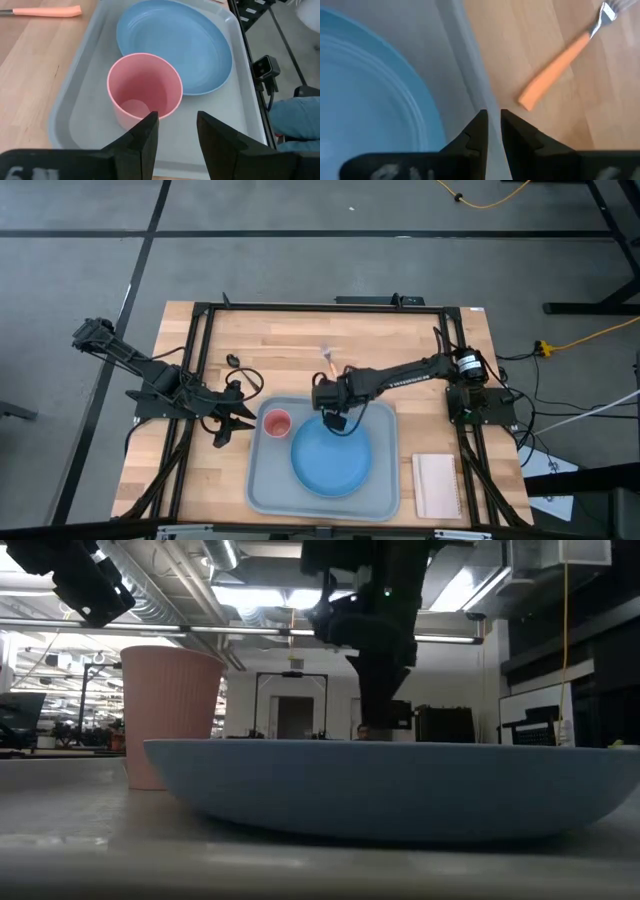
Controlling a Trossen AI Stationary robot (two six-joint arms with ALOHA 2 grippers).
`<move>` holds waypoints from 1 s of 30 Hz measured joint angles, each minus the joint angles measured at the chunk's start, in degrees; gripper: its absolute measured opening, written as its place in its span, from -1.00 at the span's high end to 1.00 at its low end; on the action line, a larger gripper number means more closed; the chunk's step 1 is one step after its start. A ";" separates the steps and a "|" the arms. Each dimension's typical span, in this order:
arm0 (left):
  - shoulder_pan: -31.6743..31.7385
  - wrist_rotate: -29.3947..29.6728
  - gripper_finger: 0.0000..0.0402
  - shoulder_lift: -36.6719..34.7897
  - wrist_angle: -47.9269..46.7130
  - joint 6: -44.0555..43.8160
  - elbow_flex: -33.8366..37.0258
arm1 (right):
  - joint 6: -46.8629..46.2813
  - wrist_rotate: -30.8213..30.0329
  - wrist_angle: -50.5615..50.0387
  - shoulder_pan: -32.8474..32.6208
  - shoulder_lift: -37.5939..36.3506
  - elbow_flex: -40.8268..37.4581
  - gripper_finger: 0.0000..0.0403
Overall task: Pick and place plate/cup/fork/spoon on tray
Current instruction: Put the orange fork on the gray tray on the right of the blue plate
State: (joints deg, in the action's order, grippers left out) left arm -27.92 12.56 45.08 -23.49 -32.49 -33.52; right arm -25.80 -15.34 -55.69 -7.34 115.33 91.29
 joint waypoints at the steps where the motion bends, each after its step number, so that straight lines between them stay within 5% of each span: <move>1: 0.00 0.00 0.36 0.00 0.00 0.00 0.00 | 0.01 -1.59 0.24 -0.66 0.00 0.00 0.70; 13: 0.00 0.00 0.36 0.00 0.02 0.05 0.00 | -7.06 -3.80 0.44 -0.92 0.00 0.00 0.27; 23: 0.00 0.00 0.36 0.00 0.02 0.07 0.00 | -11.35 -8.21 15.84 0.82 0.00 -0.04 0.25; 27: -0.02 0.01 0.36 0.00 0.02 0.09 0.00 | -15.48 -16.11 13.03 2.93 0.00 -0.04 0.25; 30: -0.02 0.02 0.36 0.00 0.02 0.09 0.00 | -19.78 -15.81 10.05 5.20 0.00 -0.21 0.25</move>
State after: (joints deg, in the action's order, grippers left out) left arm -27.94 12.58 45.08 -23.46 -32.40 -33.52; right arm -45.58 -31.15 -45.64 -2.13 115.33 91.07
